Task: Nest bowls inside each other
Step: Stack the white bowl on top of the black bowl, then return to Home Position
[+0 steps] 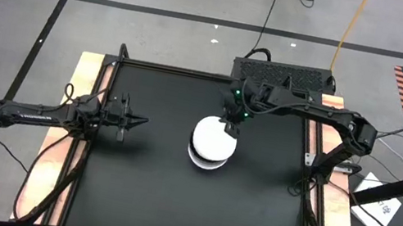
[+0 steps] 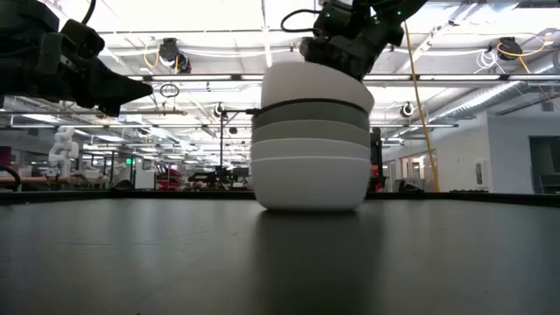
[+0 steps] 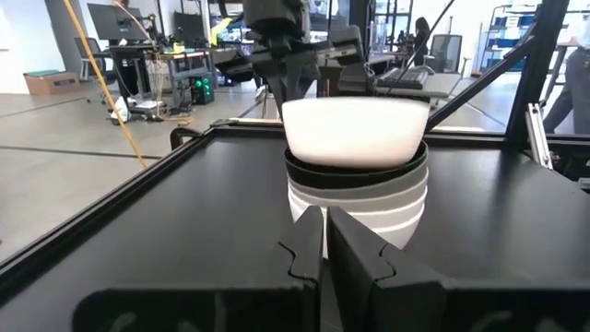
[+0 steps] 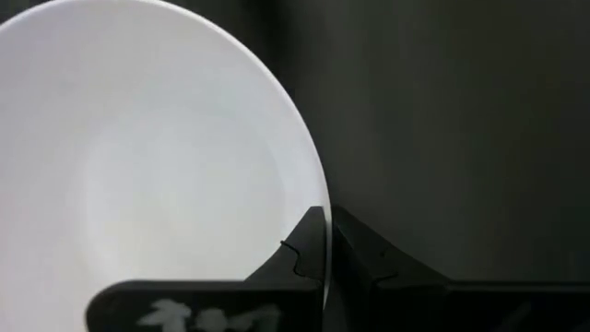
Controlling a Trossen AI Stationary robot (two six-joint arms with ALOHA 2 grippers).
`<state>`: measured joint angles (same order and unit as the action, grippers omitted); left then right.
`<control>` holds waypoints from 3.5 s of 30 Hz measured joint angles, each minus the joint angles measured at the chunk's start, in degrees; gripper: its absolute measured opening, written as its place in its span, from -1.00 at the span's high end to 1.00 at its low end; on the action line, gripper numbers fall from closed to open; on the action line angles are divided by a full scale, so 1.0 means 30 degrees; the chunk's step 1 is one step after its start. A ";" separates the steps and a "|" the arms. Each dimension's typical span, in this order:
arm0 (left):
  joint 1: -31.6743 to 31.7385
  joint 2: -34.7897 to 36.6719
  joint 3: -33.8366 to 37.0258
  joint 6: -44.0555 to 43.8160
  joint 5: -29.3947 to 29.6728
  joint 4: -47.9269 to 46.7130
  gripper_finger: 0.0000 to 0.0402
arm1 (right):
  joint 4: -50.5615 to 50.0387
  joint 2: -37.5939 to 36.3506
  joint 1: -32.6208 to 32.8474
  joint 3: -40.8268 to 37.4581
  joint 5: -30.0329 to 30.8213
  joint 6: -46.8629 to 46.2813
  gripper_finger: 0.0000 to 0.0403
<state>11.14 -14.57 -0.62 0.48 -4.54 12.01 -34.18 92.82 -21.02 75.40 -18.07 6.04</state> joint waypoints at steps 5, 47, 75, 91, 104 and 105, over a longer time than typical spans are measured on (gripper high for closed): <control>0.0002 0.0003 0.0000 -0.0068 0.0000 0.0005 0.89 | -0.1092 0.0000 0.0044 -0.0007 0.0231 0.0168 1.00; 0.0003 0.0007 0.0001 -0.0339 0.0007 -0.0103 0.89 | -0.5399 0.1807 0.0044 0.1530 0.1379 -0.0288 1.00; 0.0006 0.0003 0.0003 -0.0266 -0.0007 -0.0503 0.89 | -0.3990 0.1639 0.1553 0.1508 0.1664 -0.1273 0.99; -0.0001 0.0000 0.0000 -0.0339 -0.0044 -0.0517 0.89 | -0.3495 0.1586 0.1498 0.1508 0.1593 -0.1412 0.34; -0.0001 0.0007 0.0000 -0.0325 -0.0874 -0.0284 0.89 | -0.2383 -0.3319 0.1715 0.0460 0.1482 -0.0751 0.33; -0.0001 0.0007 0.0001 -0.0325 -0.1093 -0.0284 0.89 | -0.2144 -0.3983 0.1812 -0.0048 0.1494 -0.0736 0.37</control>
<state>11.14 -14.55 -0.62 -0.49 -7.81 11.16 -40.62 80.87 -15.58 75.25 -13.59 3.83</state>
